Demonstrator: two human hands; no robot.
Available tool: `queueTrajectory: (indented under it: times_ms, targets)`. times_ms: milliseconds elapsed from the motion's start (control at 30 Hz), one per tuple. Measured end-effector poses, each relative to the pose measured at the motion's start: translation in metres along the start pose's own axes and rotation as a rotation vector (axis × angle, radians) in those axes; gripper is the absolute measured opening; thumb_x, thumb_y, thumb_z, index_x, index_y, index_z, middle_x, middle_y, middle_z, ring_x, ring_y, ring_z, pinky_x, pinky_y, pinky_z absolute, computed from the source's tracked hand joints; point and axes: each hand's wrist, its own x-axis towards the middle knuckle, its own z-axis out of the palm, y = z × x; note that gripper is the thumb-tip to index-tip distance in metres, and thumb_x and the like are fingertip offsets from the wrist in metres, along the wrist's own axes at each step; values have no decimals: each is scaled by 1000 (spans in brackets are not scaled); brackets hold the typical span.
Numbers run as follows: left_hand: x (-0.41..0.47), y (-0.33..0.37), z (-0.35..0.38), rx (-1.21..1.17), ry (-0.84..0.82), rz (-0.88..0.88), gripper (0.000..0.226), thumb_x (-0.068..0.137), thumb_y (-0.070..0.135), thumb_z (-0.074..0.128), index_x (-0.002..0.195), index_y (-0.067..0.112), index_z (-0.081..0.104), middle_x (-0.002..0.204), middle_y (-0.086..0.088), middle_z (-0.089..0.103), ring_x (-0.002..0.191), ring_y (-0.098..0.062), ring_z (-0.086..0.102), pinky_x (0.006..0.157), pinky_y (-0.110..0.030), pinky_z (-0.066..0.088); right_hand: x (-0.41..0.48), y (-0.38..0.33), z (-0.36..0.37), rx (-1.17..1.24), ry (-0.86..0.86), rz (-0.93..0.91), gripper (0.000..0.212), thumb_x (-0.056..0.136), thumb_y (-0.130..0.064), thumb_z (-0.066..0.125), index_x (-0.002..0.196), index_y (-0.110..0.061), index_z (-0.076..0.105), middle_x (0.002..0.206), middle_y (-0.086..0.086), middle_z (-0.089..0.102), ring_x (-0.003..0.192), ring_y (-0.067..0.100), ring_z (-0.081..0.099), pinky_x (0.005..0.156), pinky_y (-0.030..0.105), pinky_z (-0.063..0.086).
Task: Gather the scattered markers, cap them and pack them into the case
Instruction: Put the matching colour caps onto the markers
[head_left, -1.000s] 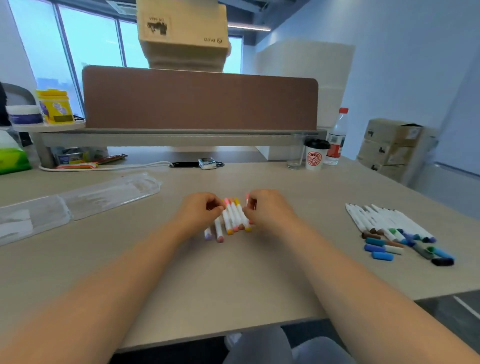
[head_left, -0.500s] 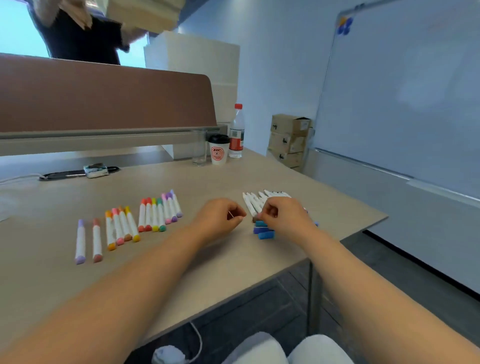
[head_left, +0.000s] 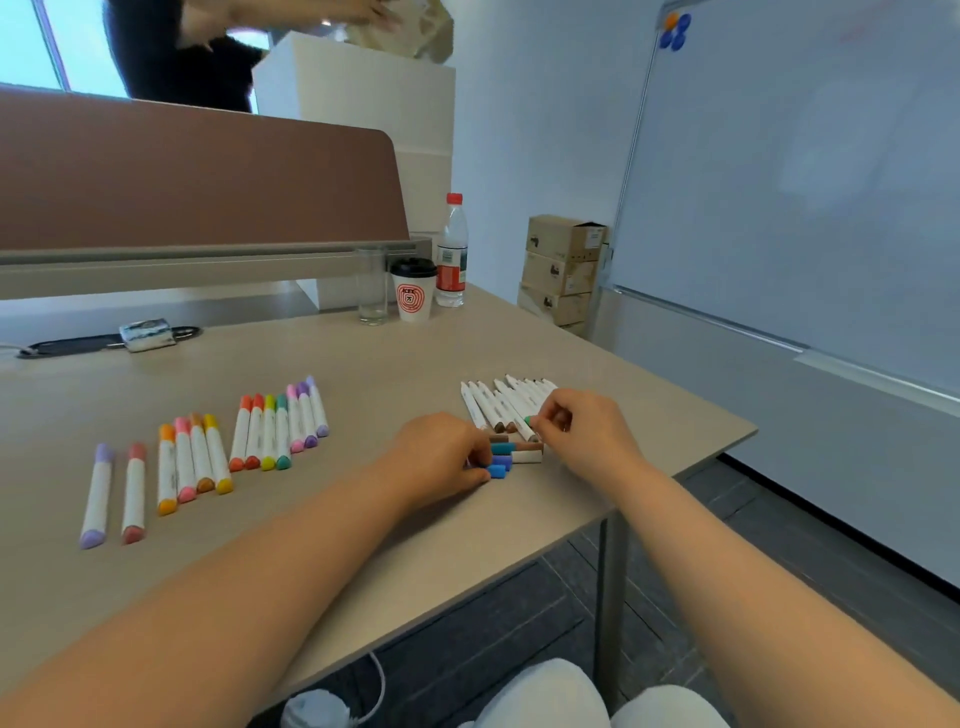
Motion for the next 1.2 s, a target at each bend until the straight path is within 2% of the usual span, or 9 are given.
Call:
queueTrajectory:
  times_ms: [133,267,433,600,733,933,1133,1200]
  targets:
    - [5,-19,-6,-124,71,-83,20,85,35,63,100,23,66,96,5,66,85,-12,59,80,-32,51,17,4,-1,12,28,25,11,90,-22,60,80,-17,60,68,-7,54,63,7,48,55,16,38]
    - [21,-25,-7,-224,149,-104,30,88,30,60,116,21,63,101,3,64,89,-12,58,84,-32,50,39,20,-5,28,58,93,11,89,-22,61,83,-13,63,71,-2,57,67,13,49,58,22,41]
    - [55,-15,0,-336,192,-84,26,89,24,58,114,19,65,101,2,60,89,-11,57,82,-27,49,62,41,-12,48,79,169,9,89,-17,61,85,-12,66,71,-4,57,64,9,49,56,18,39]
    - [86,-10,6,-468,189,-127,26,90,16,59,115,17,63,112,2,63,91,-6,55,81,-17,43,78,52,-8,69,-43,197,3,85,-16,67,86,-14,69,81,-3,62,76,12,57,69,22,47]
    - [104,-7,9,-538,146,-142,29,89,17,60,118,19,63,115,2,65,92,-4,54,83,-17,42,92,58,-10,53,-123,212,3,81,-16,71,82,-17,69,74,-9,60,72,7,54,58,13,41]
    - [103,-8,18,-518,170,-173,28,88,15,60,115,20,64,117,4,64,90,-1,51,85,-17,43,103,45,-7,-76,-386,185,15,77,-23,75,87,-12,72,84,0,66,76,12,57,71,24,50]
    - [98,-15,13,-568,201,-188,28,88,13,61,115,18,64,113,3,65,88,-2,54,85,-17,44,113,33,1,-290,-430,215,26,79,-24,72,97,-7,71,97,8,70,93,22,64,84,33,55]
    - [98,-16,13,-553,206,-184,28,87,12,62,113,18,64,113,3,65,87,-1,53,84,-16,43,116,31,5,-338,-430,234,30,79,-27,71,97,-4,68,93,8,69,88,21,63,79,32,55]
